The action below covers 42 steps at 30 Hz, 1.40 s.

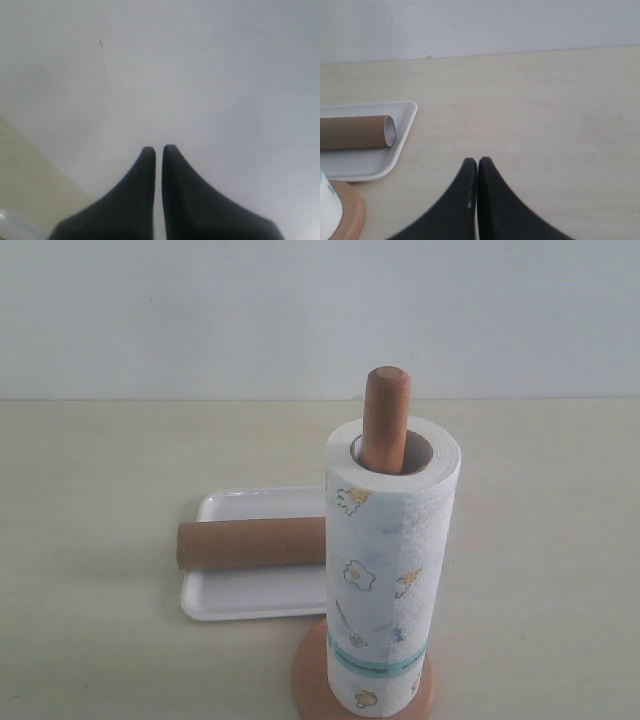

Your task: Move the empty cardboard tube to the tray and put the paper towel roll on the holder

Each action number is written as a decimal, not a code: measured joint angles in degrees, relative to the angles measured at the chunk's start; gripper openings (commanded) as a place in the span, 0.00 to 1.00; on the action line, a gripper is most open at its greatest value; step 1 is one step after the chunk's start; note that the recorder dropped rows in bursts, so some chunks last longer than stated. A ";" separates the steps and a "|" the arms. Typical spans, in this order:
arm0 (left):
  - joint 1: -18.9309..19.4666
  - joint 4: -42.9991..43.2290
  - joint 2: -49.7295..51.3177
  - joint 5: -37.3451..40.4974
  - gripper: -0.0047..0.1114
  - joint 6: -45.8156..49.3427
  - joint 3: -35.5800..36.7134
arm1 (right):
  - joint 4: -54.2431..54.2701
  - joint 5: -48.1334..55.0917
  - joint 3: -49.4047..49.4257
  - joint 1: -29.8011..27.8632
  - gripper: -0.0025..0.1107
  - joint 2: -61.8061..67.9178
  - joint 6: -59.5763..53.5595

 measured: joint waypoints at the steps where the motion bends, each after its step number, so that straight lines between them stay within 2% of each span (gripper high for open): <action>1: 1.38 -2.72 -0.45 -0.49 0.08 8.20 0.83 | 0.00 0.00 0.00 0.00 0.02 0.00 0.00; 4: 3.94 -6.75 -1.38 -0.92 0.08 24.04 3.32 | 0.00 0.00 0.00 0.00 0.02 0.00 0.00; 7: 4.60 -6.18 -2.42 -0.92 0.08 29.28 5.97 | 0.00 0.00 0.00 0.00 0.02 0.00 0.00; 16: 4.62 -0.97 -2.68 -3.01 0.08 34.70 14.79 | 0.00 0.00 0.00 0.00 0.02 0.00 0.00; 25: 4.62 0.91 -2.68 -5.42 0.08 44.33 15.54 | 0.00 0.00 0.00 0.00 0.02 0.00 0.00; 31: 4.62 3.70 -2.68 -2.34 0.08 47.73 15.54 | 0.00 0.00 0.00 0.00 0.02 0.00 0.00; 37: 4.62 8.78 -2.68 4.17 0.08 48.10 15.54 | 0.00 0.00 0.00 0.00 0.02 0.00 0.00; 42: 4.62 9.41 -2.68 9.45 0.08 48.20 15.64 | 0.00 0.00 0.00 0.00 0.02 0.00 0.00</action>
